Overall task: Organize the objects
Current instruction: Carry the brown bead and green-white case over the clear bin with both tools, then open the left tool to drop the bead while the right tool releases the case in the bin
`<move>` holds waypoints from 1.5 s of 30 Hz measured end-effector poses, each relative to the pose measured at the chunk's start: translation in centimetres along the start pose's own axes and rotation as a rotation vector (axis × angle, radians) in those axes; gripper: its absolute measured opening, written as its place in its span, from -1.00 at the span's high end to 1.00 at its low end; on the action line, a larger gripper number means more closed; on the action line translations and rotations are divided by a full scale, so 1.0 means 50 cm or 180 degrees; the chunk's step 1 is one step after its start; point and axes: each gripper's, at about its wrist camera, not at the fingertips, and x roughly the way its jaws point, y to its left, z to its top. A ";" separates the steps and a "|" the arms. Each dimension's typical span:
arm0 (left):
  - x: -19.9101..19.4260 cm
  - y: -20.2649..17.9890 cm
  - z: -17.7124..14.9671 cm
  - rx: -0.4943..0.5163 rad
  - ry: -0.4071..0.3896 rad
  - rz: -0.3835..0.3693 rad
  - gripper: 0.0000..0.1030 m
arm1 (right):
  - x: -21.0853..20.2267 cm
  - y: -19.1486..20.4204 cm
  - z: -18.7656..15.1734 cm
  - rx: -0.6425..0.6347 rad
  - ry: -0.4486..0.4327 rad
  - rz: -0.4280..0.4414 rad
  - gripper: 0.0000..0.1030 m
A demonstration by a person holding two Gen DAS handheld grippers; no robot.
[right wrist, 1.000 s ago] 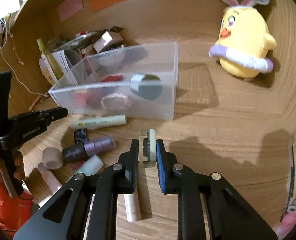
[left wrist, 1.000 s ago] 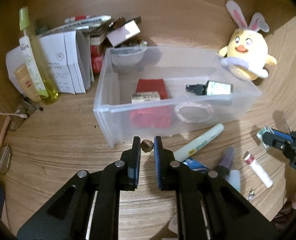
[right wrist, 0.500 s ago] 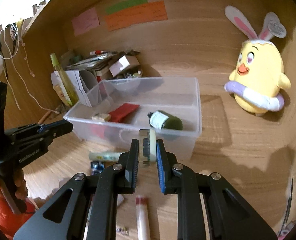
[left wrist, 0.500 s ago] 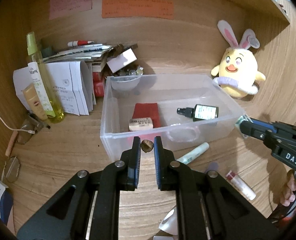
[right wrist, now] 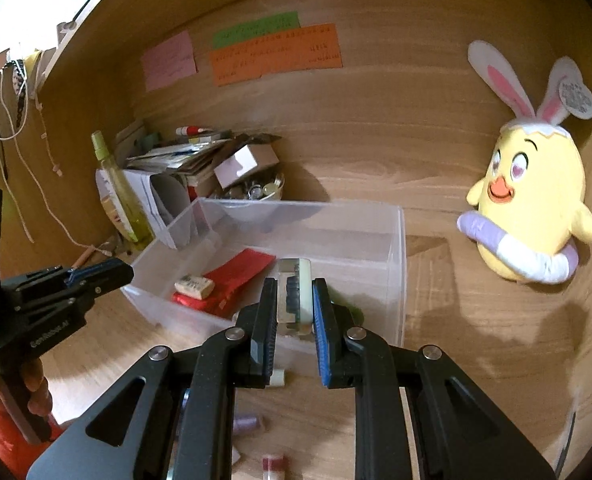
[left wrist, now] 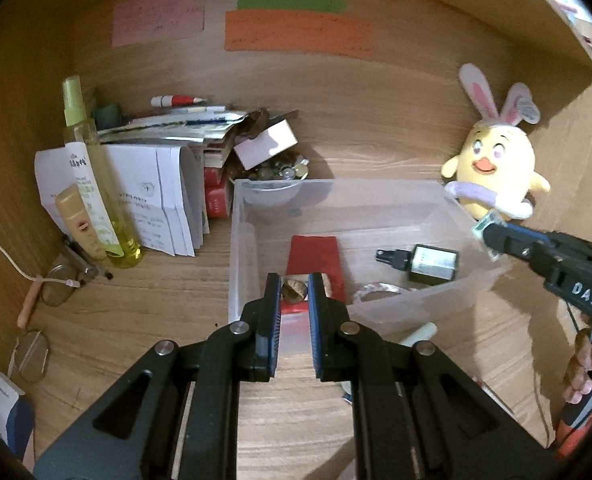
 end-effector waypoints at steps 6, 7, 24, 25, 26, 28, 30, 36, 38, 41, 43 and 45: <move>0.041 0.015 0.001 -0.0084 0.0136 -0.0042 0.76 | 0.029 0.016 0.019 -0.0108 0.0040 0.0005 0.71; 0.045 0.016 0.000 -0.0087 0.0149 -0.0044 0.77 | 0.036 0.020 0.022 -0.0121 0.0053 0.0010 0.71; 0.074 0.011 -0.004 -0.0060 0.0186 -0.0098 0.76 | 0.148 0.036 0.002 -0.0063 0.0488 0.0019 0.71; 0.073 0.011 -0.004 -0.0060 0.0189 -0.0106 0.76 | 0.151 0.036 0.001 -0.0063 0.0502 0.0016 0.71; 0.072 0.011 -0.003 -0.0061 0.0194 -0.0126 0.76 | 0.151 0.036 0.001 -0.0064 0.0510 0.0017 0.71; 0.071 0.010 -0.002 -0.0067 0.0200 -0.0158 0.76 | 0.155 0.036 0.001 -0.0066 0.0533 0.0013 0.71; 0.068 0.008 -0.003 -0.0062 0.0201 -0.0174 0.75 | 0.158 0.037 0.000 -0.0079 0.0538 0.0005 0.71; 0.052 0.005 -0.007 -0.0054 0.0154 -0.0172 0.45 | 0.155 0.048 -0.001 -0.0207 0.0512 -0.0099 0.71; 0.044 0.003 -0.008 -0.0043 0.0140 -0.0169 0.43 | 0.153 0.051 -0.001 -0.0235 0.0510 -0.0101 0.70; 0.034 0.002 -0.008 -0.0033 0.0111 -0.0168 0.29 | 0.147 0.057 0.000 -0.0281 0.0482 -0.0131 0.59; 0.024 0.000 -0.007 -0.0023 0.0069 -0.0144 0.15 | 0.139 0.060 0.000 -0.0303 0.0447 -0.0170 0.38; 0.012 -0.002 -0.007 -0.0012 0.0028 -0.0126 0.04 | 0.127 0.062 0.003 -0.0313 0.0378 -0.0214 0.12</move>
